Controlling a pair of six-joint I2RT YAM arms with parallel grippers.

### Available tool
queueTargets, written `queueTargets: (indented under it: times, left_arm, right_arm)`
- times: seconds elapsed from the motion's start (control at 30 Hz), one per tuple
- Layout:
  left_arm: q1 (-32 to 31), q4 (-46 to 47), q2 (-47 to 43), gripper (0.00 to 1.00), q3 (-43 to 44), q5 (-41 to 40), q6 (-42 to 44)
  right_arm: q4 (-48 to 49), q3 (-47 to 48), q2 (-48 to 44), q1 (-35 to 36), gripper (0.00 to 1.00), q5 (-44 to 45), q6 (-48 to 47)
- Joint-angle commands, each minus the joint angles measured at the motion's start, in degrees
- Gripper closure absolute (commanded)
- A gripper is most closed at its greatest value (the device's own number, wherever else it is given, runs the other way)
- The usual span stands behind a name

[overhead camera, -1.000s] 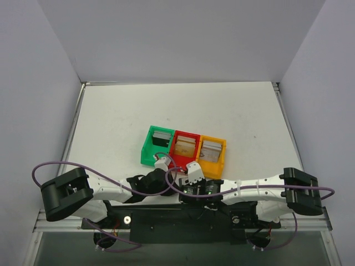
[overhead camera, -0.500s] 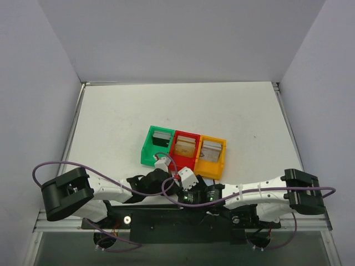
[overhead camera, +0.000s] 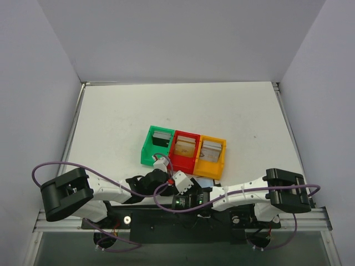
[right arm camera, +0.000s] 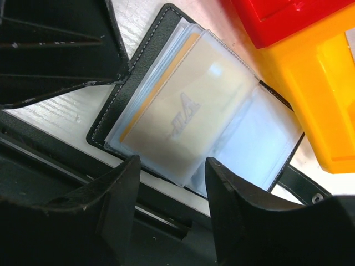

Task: Take the credit cards out of the card holder
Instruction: Remove the credit card from the card holder.

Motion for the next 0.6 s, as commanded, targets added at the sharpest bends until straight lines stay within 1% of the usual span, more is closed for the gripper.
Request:
queueTargets:
  times: [0.0, 0.2, 0.3, 0.37, 0.4, 0.47, 0.57]
  left_arm:
    - [-0.31, 1.09, -0.63, 1.00, -0.02, 0.35, 0.74]
    - [-0.31, 1.18, -0.54, 1.00, -0.02, 0.44, 0.74]
    - [-0.31, 1.18, -0.81, 1.00, -0.11, 0.44, 0.74]
    - [-0.31, 1.18, -0.89, 1.00, -0.11, 0.44, 0.74]
    - [-0.31, 1.18, -0.89, 1.00, -0.11, 0.44, 0.74]
    - [-0.31, 1.18, -0.98, 1.00, -0.11, 0.44, 0.66]
    - [-0.31, 1.18, -1.16, 1.00, -0.20, 0.44, 0.66]
  right_arm:
    - [-4.03, 2.19, 0.07, 0.38, 0.57, 4.08, 1.00]
    - [-6.49, 1.93, -1.07, 0.56, 0.68, 6.19, 3.02]
    - [-6.41, 1.84, -1.42, 0.91, 0.69, 6.19, 2.85]
    - [-5.27, 2.01, -1.33, 2.22, 0.61, 6.19, 1.18]
    - [-4.22, 2.19, -1.33, 3.01, 0.52, 6.02, 0.22]
    - [-2.99, 2.36, -1.33, 3.81, 0.44, 5.67, -0.58]
    - [-1.75, 2.71, -1.16, 3.90, 0.43, 5.49, -1.19]
